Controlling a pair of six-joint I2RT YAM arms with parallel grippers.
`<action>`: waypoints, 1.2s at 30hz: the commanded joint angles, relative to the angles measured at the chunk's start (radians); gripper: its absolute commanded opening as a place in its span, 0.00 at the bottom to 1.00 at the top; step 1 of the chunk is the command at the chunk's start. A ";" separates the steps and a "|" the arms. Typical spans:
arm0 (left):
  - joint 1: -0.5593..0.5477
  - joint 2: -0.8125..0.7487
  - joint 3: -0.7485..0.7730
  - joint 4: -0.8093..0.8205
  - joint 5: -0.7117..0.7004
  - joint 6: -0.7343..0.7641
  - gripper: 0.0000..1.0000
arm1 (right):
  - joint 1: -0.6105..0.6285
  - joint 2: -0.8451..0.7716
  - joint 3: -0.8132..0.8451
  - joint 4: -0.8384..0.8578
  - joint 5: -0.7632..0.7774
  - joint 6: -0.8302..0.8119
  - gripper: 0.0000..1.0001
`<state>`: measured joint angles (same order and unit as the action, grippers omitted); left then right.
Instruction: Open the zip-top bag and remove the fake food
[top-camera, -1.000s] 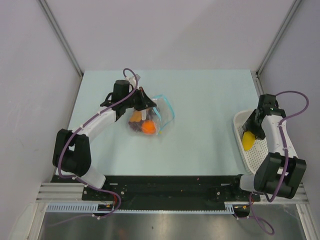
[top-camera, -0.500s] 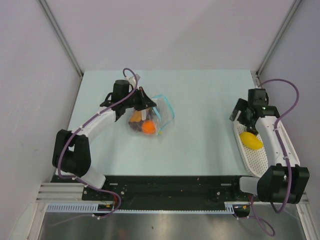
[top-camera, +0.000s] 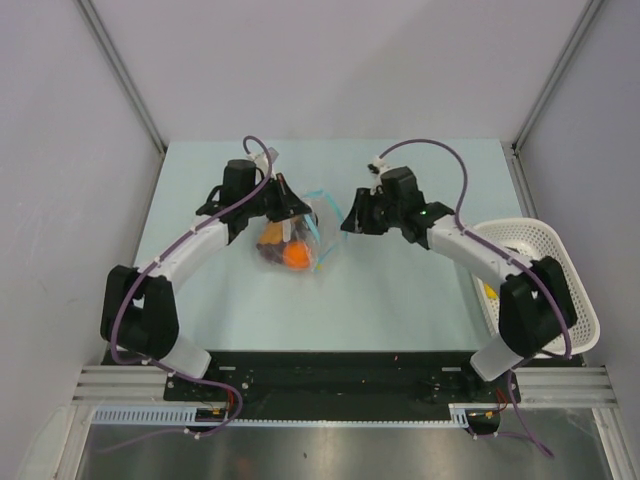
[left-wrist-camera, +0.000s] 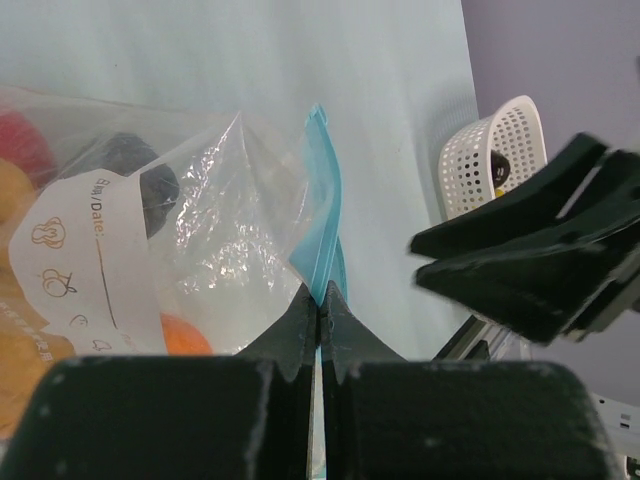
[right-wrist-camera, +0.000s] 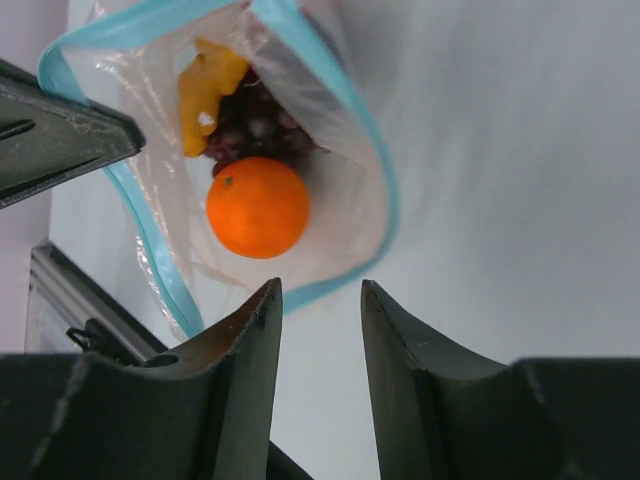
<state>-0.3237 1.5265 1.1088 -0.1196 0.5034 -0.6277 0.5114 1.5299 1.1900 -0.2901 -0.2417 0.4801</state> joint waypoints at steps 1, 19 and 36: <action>0.003 -0.055 0.013 -0.008 0.003 0.022 0.00 | 0.087 0.082 0.036 0.250 -0.114 0.055 0.41; -0.037 -0.083 0.003 0.003 -0.025 -0.018 0.00 | 0.160 0.361 0.062 0.479 -0.162 0.206 0.40; -0.060 -0.066 -0.015 0.008 -0.037 -0.013 0.00 | 0.248 0.472 0.062 0.497 -0.209 0.150 0.82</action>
<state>-0.3622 1.4784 1.0981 -0.1673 0.4469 -0.6361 0.6979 1.9682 1.2133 0.1394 -0.4007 0.6689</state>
